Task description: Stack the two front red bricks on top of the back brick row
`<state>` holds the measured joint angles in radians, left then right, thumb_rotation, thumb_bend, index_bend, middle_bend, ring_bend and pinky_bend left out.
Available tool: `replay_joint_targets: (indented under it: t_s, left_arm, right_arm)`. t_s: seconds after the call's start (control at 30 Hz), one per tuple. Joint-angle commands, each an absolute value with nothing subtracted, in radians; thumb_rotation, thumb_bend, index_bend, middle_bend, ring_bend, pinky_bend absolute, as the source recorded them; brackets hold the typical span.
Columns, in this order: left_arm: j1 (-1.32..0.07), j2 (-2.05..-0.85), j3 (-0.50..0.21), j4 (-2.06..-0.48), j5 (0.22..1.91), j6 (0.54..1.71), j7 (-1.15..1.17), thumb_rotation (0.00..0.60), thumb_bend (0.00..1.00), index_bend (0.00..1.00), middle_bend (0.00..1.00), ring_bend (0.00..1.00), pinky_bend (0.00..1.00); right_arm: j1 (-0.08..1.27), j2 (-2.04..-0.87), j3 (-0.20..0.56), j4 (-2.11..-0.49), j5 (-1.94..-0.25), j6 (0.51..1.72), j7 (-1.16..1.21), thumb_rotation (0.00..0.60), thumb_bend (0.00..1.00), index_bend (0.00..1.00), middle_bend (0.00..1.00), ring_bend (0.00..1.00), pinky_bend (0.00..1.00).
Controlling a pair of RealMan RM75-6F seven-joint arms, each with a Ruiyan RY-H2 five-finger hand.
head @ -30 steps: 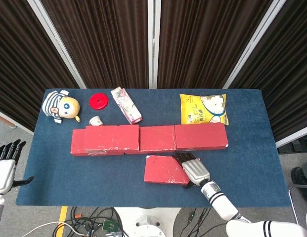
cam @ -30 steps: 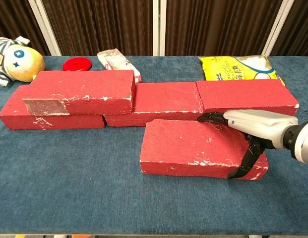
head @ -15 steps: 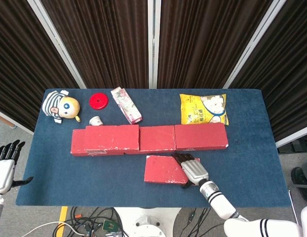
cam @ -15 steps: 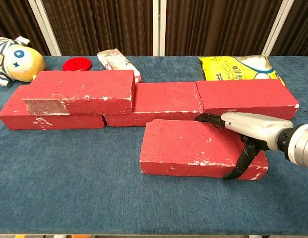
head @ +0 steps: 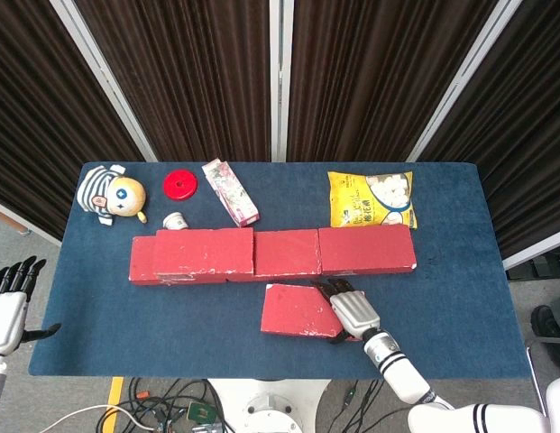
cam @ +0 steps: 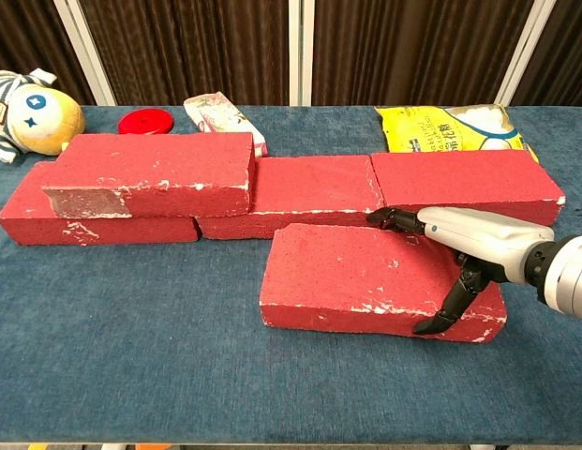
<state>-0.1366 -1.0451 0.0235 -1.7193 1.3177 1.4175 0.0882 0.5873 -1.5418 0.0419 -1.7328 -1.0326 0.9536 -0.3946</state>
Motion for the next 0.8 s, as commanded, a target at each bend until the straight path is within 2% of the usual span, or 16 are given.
replay_joint_targets:
  t_s: [0.03, 0.2, 0.3, 0.43, 0.63, 0.8]
  left_arm:
    - [-0.133, -1.042, 0.023, -1.726, 1.321, 1.412, 0.094, 0.6, 0.0, 0.0, 0.0, 0.0, 0.0]
    - [-0.129, -1.039, 0.019, -1.731, 1.327, 1.407, 0.091, 0.6, 0.0, 0.0, 0.0, 0.0, 0.0]
    - [-0.124, -1.042, 0.013, -1.726, 1.336, 1.412, 0.077, 0.6, 0.0, 0.0, 0.0, 0.0, 0.0]
    - [-0.119, -1.038, 0.008, -1.729, 1.343, 1.412, 0.066, 0.6, 0.0, 0.0, 0.0, 0.0, 0.0]
    - [-0.121, -1.045, -0.004, -1.73, 1.345, 1.406, 0.064, 0.6, 0.0, 0.0, 0.0, 0.0, 0.0]
    - [-0.125, -1.054, -0.01, -1.722, 1.341, 1.391, 0.066, 0.6, 0.0, 0.0, 0.0, 0.0, 0.0]
  right_arm:
    - [0.571, -1.49, 0.025, -1.799, -1.1, 0.972, -0.361, 0.6, 0.14, 0.0, 0.22, 0.0, 0.0]
    - [0.559, -1.382, 0.013, -1.886, -1.222, 1.008, -0.338, 0.6, 0.14, 0.0, 0.22, 0.0, 0.0]
    - [0.576, -1.325, 0.043, -1.884, -1.243, 1.006, -0.324, 0.6, 0.14, 0.0, 0.22, 0.0, 0.0]
    - [0.622, -1.263, 0.112, -1.837, -1.233, 0.952, -0.24, 0.6, 0.14, 0.0, 0.23, 0.0, 0.0]
    - [0.68, -1.208, 0.15, -1.727, -1.269, 0.853, -0.121, 0.6, 0.13, 0.0, 0.23, 0.0, 0.0]
    - [0.733, -1.21, 0.167, -1.652, -1.297, 0.784, -0.061, 0.6, 0.11, 0.0, 0.24, 0.0, 0.0]
